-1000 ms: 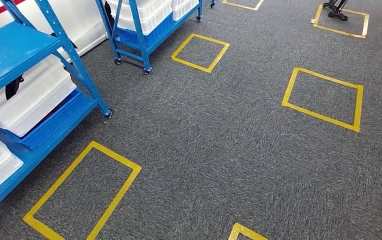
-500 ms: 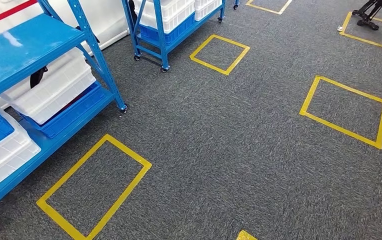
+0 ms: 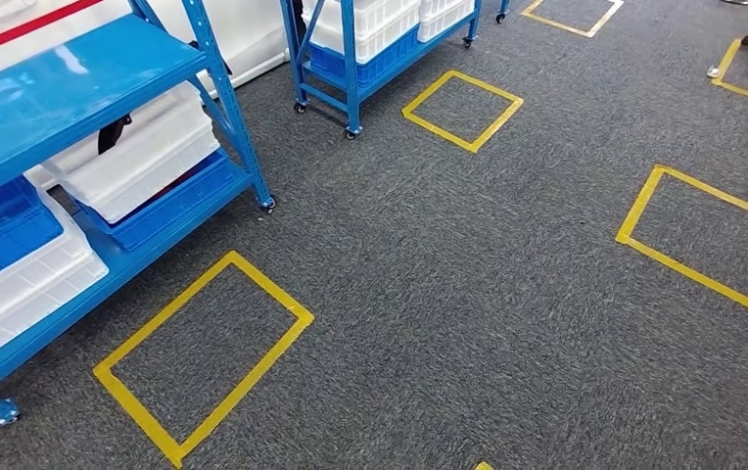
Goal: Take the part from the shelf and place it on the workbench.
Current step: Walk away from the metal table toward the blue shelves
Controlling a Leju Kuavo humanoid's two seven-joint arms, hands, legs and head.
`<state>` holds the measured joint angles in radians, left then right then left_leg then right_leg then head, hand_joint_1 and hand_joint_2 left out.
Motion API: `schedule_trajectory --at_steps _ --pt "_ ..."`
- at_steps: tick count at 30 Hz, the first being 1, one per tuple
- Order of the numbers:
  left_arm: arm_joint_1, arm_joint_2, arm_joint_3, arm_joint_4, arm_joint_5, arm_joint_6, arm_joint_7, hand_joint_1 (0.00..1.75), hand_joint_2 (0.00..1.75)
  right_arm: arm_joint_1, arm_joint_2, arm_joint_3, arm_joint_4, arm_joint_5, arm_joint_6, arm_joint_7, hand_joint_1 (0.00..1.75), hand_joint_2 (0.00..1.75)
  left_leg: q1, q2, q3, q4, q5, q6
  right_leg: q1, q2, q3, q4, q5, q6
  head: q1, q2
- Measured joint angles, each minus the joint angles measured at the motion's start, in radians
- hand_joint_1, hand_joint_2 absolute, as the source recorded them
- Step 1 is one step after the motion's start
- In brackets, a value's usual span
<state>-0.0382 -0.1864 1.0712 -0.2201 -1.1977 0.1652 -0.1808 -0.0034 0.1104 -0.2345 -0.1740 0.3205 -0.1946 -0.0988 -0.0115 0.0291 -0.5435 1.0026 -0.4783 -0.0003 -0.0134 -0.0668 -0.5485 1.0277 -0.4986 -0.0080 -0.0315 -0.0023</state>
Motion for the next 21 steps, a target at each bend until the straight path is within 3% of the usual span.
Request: schedule_trajectory --at_steps 1,3,5,7,9,11,12,14,16,18,19,21 --pt "0.001 0.000 0.001 0.000 0.002 -0.001 -0.003 0.00 0.00 -0.001 0.001 0.000 0.000 0.001 0.000 0.000 0.00 0.00 0.002 -0.007 0.004 -0.006 0.004 0.006 -0.002 -0.001 0.003 -0.001 -0.002 0.007 0.000 0.000" --pt "0.001 0.000 0.003 0.000 0.008 -0.003 -0.011 0.00 0.00 -0.002 0.001 0.000 0.000 0.002 0.000 0.001 0.00 0.00 0.007 -0.019 0.014 -0.021 0.014 0.020 -0.003 0.018 -0.004 0.027 -0.026 0.016 0.001 0.000" --pt "-0.001 0.000 0.008 0.000 0.016 -0.007 -0.021 0.00 0.00 -0.001 0.001 0.000 0.000 0.003 0.000 0.001 0.00 0.00 0.009 -0.030 0.018 -0.028 0.020 0.028 -0.003 0.049 -0.054 0.133 -0.087 0.019 0.004 0.000" --pt "-0.002 0.000 0.014 0.000 0.024 -0.013 -0.029 0.00 0.00 0.001 0.001 0.000 0.000 0.003 0.000 0.001 0.00 0.00 0.007 -0.044 0.016 -0.027 0.020 0.030 -0.004 0.061 -0.116 0.252 -0.131 0.021 0.004 0.000" --pt "-0.002 0.000 0.019 0.000 0.032 -0.016 -0.034 0.00 0.00 0.002 0.001 0.000 0.000 0.004 0.000 0.001 0.00 0.00 0.006 -0.060 0.017 -0.023 0.018 0.030 -0.005 0.063 -0.128 0.260 -0.104 0.022 0.004 0.000" --pt "-0.002 0.000 0.023 0.000 0.037 -0.021 -0.040 0.00 0.00 0.003 0.001 0.000 0.000 0.006 0.000 0.002 0.00 0.00 0.007 -0.078 0.018 -0.014 0.010 0.024 -0.008 0.075 -0.077 0.140 -0.028 0.021 0.005 0.000" --pt "-0.002 0.000 0.025 0.000 0.039 -0.025 -0.044 0.00 0.00 0.003 0.001 0.000 0.000 0.006 0.000 0.002 0.00 0.00 0.006 -0.085 0.014 -0.005 0.005 0.019 -0.009 0.088 -0.053 0.081 -0.004 0.020 0.005 0.000" --pt "-0.004 0.000 0.031 0.000 0.043 -0.035 -0.050 0.00 0.00 0.003 0.001 0.000 0.000 0.008 0.000 0.001 0.00 0.00 0.006 -0.097 0.005 0.006 -0.002 0.007 -0.009 0.106 -0.030 0.021 0.012 0.012 0.004 0.000" --pt "-0.003 0.000 0.037 0.000 0.045 -0.044 -0.051 0.00 0.87 0.001 0.001 0.000 0.000 0.010 0.000 0.001 0.00 0.00 0.007 -0.107 0.001 0.007 -0.004 -0.004 -0.008 0.099 -0.028 0.017 0.011 0.000 0.004 0.000" --pt "-0.003 0.000 0.041 0.000 0.047 -0.048 -0.046 0.00 1.75 0.001 0.000 0.000 0.000 0.011 0.002 0.000 0.00 0.00 0.007 -0.093 -0.005 0.025 -0.019 -0.015 -0.008 0.085 -0.022 0.009 0.012 -0.012 0.003 0.000" --pt "-0.004 0.000 0.044 0.000 0.050 -0.052 -0.043 0.00 1.75 0.001 0.000 0.000 0.000 0.012 0.004 0.000 0.00 0.00 0.008 -0.078 -0.022 0.063 -0.041 -0.019 -0.009 0.076 -0.020 0.005 0.013 -0.017 0.002 0.000" --pt "-0.005 0.000 0.051 0.000 0.060 -0.060 -0.037 0.00 1.75 0.003 0.000 0.000 0.000 0.015 0.009 0.000 0.00 0.00 0.012 -0.050 -0.086 0.191 -0.104 -0.028 -0.006 0.059 -0.018 0.004 0.011 -0.024 0.000 0.000"
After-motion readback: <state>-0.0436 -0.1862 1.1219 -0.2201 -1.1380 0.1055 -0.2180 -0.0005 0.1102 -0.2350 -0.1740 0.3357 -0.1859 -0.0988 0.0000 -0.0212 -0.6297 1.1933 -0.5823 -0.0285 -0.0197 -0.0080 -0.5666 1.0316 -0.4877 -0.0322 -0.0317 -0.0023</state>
